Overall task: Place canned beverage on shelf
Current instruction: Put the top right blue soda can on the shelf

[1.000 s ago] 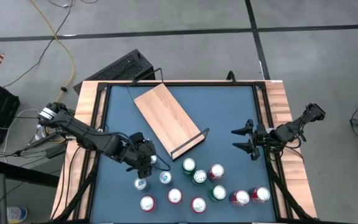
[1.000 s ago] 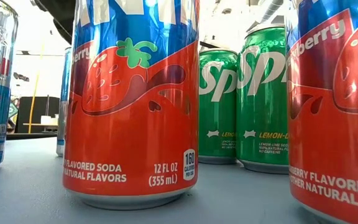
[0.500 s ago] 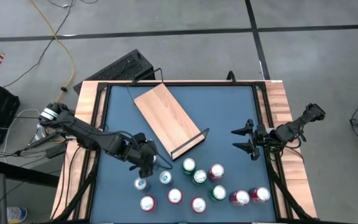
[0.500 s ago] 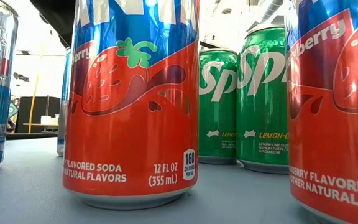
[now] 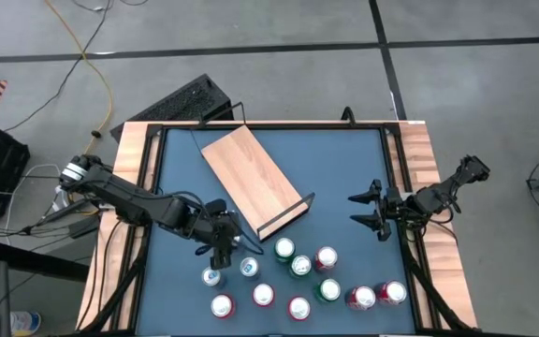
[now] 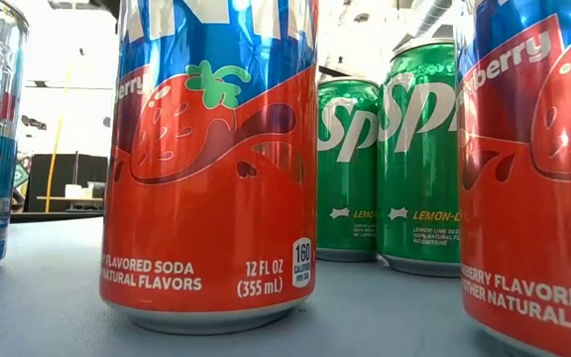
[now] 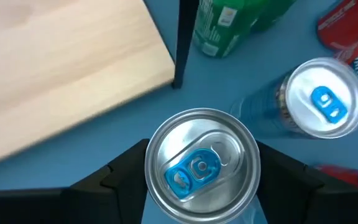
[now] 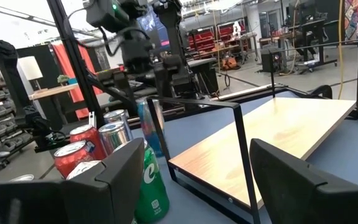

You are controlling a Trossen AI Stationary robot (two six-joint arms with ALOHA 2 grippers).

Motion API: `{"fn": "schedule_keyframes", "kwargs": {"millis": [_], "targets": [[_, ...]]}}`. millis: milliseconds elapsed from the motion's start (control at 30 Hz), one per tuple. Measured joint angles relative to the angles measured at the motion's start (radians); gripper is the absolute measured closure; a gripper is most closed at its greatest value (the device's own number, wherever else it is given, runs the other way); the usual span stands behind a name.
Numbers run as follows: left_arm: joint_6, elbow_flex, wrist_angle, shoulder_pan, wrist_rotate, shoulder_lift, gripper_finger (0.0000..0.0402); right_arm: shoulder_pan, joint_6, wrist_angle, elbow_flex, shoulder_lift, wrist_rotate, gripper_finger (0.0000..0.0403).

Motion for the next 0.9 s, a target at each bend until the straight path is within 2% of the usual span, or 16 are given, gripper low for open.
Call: {"fn": "schedule_keyframes", "kwargs": {"millis": [233,433,600,800,900], "targets": [[0.141,0.131,-0.132,0.053,-0.004,-0.001,0.0182,0.000,-0.025,0.000,0.000,0.000,0.002,0.0121],[0.453,0.241,-0.264,0.165,0.048,-0.010,0.0182,0.000,-0.026,0.000,0.000,0.000,0.010,0.0121],[0.760,0.286,-0.305,0.338,0.123,-0.056,0.0182,0.000,-0.014,-0.001,0.000,0.000,0.083,0.0121],[1.137,0.287,-0.302,0.616,0.344,-0.091,0.0182,0.000,-0.010,-0.005,0.000,0.000,0.186,0.0121],[1.333,0.286,-0.276,0.737,0.404,-0.077,0.0182,0.000,-0.001,-0.005,0.000,0.000,0.235,0.0121]]}}
